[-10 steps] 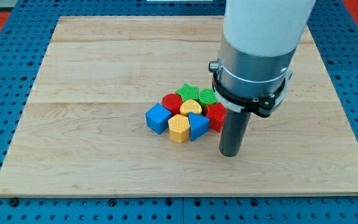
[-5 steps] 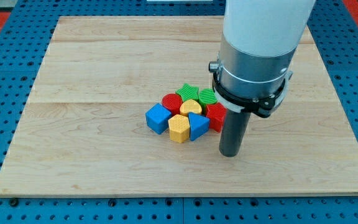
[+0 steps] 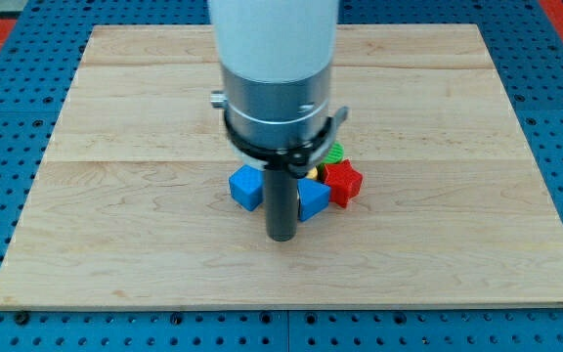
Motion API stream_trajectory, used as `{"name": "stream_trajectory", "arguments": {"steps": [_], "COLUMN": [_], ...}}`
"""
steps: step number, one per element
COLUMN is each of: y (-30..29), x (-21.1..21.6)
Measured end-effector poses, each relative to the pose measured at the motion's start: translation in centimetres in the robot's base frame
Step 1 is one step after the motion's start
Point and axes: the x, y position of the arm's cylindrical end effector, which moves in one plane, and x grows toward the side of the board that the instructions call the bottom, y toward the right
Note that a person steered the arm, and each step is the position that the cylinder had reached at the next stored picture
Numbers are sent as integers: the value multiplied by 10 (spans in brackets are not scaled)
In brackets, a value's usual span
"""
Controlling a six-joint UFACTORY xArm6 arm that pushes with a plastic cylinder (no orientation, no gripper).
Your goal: Separate the green star and red star from the group of blocks
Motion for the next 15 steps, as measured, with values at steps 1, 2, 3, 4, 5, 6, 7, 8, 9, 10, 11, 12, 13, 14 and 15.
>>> {"name": "stream_trajectory", "arguments": {"steps": [1, 2, 3, 4, 5, 6, 7, 8, 9, 10, 11, 12, 13, 14, 15], "y": [32, 63, 69, 82, 86, 89, 102, 114, 133, 133, 117, 108, 77, 47, 0], "x": [0, -12, -17, -19, -4, -4, -4, -4, -12, -46, -39, -37, -30, -56, -117]}}
